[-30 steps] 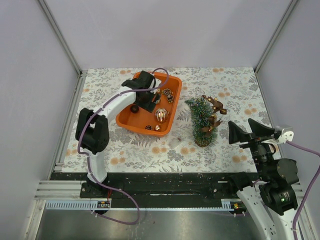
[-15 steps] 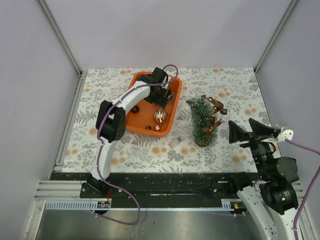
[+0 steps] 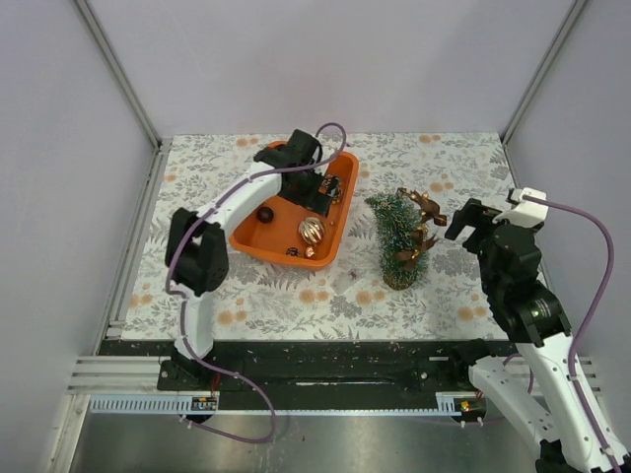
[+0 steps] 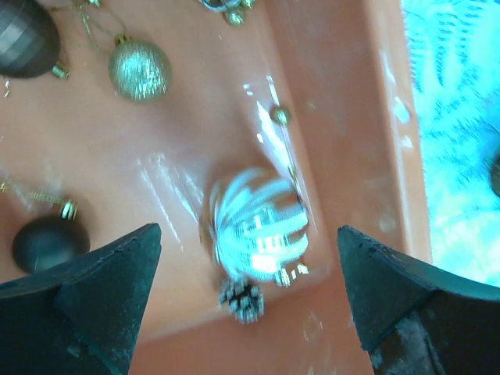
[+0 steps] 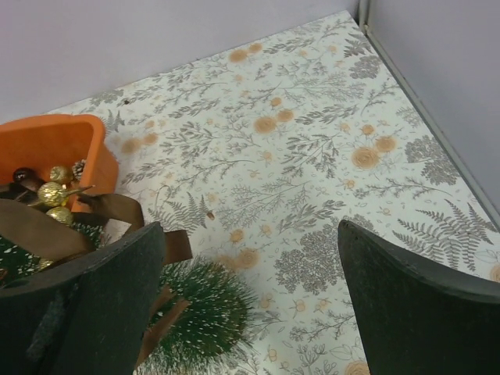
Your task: Decorate the small christmas tree
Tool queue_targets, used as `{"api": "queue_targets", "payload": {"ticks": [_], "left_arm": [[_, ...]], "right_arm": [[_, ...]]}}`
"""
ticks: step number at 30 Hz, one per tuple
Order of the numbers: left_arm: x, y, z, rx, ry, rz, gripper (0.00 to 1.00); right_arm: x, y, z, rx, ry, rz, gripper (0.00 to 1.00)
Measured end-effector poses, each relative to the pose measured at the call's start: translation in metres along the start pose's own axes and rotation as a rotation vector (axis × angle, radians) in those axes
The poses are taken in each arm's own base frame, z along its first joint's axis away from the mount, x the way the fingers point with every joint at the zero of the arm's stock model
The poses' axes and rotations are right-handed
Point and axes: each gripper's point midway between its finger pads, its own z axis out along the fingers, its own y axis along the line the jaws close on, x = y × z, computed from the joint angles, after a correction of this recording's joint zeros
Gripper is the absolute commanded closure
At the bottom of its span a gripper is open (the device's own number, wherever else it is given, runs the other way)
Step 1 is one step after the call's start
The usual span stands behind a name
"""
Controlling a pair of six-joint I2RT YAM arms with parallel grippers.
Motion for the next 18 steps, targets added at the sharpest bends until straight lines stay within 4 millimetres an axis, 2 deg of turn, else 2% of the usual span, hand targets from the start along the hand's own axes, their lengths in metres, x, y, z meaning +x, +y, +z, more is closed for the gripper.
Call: {"api": "queue_targets", "payload": {"ticks": [2, 5, 10, 13, 18], "left_arm": [[0.002, -0.006, -0.027, 0.018, -0.030, 0.023, 0.01], [-0.003, -0.022, -0.073, 0.084, -0.110, 0.056, 0.01], [-0.005, -0.070, -0.147, 0.322, -0.264, 0.117, 0.01], [-0.001, -0.098, -0.174, 0.470, -0.323, 0.149, 0.01], [0.000, -0.137, -0.199, 0.649, -0.384, 0.225, 0.01]], "right_arm": [[0.004, -0.007, 0.000, 0.035, 0.004, -0.001, 0.01], [-0.001, -0.014, -0.002, 0.067, -0.021, 0.017, 0.00], [-0.008, -0.022, -0.006, 0.112, -0.052, 0.037, 0.00], [-0.012, -0.023, -0.006, 0.123, -0.055, 0.041, 0.01], [-0.010, -0.025, -0.007, 0.130, -0.050, 0.047, 0.01]]}}
